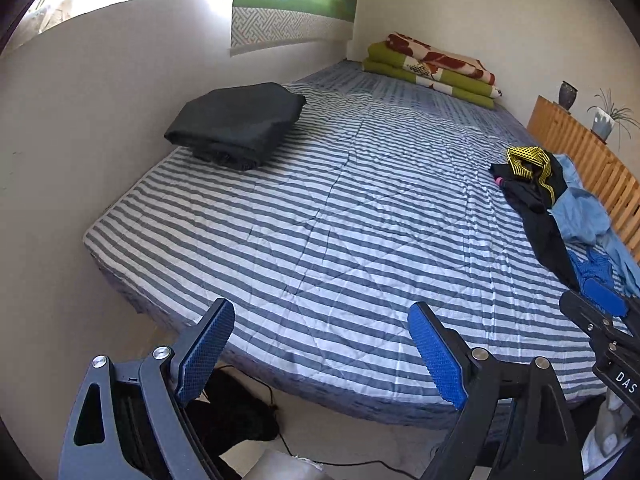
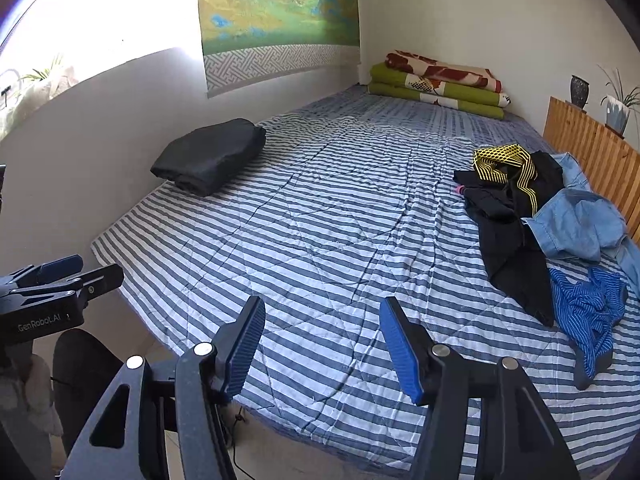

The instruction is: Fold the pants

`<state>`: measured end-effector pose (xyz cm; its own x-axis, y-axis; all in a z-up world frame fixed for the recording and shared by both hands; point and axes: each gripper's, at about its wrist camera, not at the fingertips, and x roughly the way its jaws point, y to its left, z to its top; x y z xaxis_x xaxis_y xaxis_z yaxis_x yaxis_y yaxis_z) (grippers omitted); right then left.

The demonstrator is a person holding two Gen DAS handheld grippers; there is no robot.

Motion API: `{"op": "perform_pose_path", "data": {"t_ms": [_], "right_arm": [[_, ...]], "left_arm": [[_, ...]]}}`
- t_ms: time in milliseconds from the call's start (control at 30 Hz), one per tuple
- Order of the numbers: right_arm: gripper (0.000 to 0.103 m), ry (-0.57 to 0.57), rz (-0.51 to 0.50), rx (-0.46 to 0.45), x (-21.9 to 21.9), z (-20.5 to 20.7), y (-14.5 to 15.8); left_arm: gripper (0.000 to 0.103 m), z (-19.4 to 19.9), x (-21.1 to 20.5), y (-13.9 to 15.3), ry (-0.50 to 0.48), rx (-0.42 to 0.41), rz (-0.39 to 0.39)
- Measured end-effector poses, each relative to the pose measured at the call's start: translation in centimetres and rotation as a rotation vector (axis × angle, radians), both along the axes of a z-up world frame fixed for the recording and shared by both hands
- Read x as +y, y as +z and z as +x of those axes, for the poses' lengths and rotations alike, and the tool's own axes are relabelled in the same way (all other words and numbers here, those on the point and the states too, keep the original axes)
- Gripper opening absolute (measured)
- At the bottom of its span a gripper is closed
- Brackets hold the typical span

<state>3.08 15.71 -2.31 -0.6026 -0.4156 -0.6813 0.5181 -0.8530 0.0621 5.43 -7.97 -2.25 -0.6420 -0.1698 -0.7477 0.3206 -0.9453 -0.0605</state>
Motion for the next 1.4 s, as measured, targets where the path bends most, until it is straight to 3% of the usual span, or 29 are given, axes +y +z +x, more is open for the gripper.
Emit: {"op": "perform_pose_path", "data": {"t_ms": [400, 833, 1400], "right_arm": [[0.057, -0.004, 0.041, -0.031, -1.7, -1.1, -2.3], [0.057, -0.045, 0.045, -0.045, -0.5, -2.0, -3.2], [0.057, -0.038, 0.055, -0.061, -1.1, -1.8, -3.8]], "left_arm": [[0.091, -1.1, -2.3, -1.7, 0.014, -0.009, 0.016], [0.091, -3.7, -1.1, -2.3, -0.029, -0.019, -0.001], [0.091, -3.1, -1.0, -3.0, -0.023, -0.028, 0.009]]}}
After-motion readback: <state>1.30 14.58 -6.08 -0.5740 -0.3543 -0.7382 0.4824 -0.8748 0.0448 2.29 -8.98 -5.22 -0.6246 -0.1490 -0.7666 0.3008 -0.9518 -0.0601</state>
